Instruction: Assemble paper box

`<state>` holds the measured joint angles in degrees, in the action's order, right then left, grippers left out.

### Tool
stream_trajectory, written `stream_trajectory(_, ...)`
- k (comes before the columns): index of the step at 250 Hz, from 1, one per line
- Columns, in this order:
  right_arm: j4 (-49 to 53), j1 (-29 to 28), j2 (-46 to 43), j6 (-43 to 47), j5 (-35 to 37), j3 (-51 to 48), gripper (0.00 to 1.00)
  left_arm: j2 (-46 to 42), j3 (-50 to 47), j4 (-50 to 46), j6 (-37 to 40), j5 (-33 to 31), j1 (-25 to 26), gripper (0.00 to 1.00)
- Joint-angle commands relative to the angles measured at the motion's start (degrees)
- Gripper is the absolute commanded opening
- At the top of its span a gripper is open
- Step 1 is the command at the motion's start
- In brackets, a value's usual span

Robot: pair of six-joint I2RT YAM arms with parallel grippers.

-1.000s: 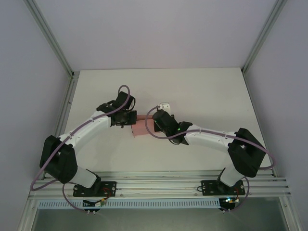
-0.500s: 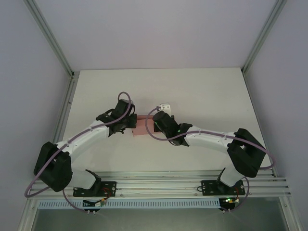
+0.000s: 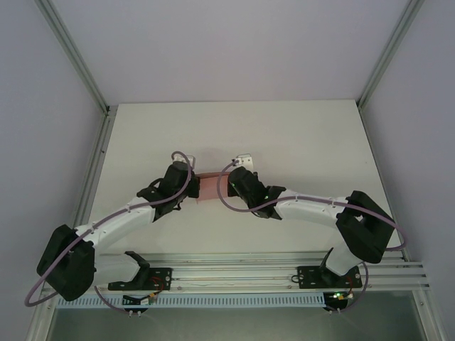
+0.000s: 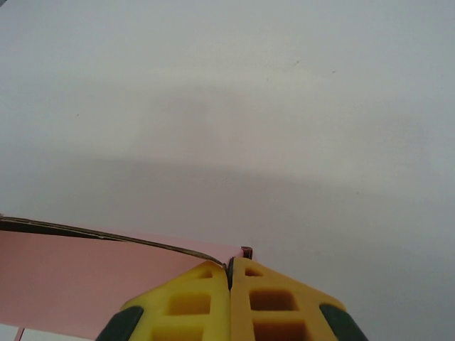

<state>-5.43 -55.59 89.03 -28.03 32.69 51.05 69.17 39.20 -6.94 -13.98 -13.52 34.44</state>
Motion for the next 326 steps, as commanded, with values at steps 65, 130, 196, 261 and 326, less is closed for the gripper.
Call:
stream_trajectory(65, 2.79, -0.92, 2.28, 1.44, -2.71, -3.80, 0.00, 1.42, -6.96, -0.21, -4.16, -3.01, 2.81, 0.00)
stream_trajectory(130, -3.92, -1.72, 3.24, 3.95, -1.84, -7.64, 0.00, -0.25, -14.83, 10.82, -5.07, -8.88, 6.43, 0.00)
stream_trajectory(196, -7.40, -2.35, 3.51, 2.62, -2.37, -11.33, 0.00, -4.13, -17.47, 9.97, -7.95, -8.70, 6.87, 0.03)
stream_trajectory(261, -13.26, -3.91, 5.70, 3.46, -0.59, -15.56, 0.00, -2.90, -17.65, 10.87, -10.86, -7.13, 7.05, 0.08)
stream_trajectory(326, -12.96, -4.17, 6.03, 4.56, 0.94, -14.98, 0.00, -7.23, -14.99, 5.54, -14.23, -9.73, 7.09, 0.48)
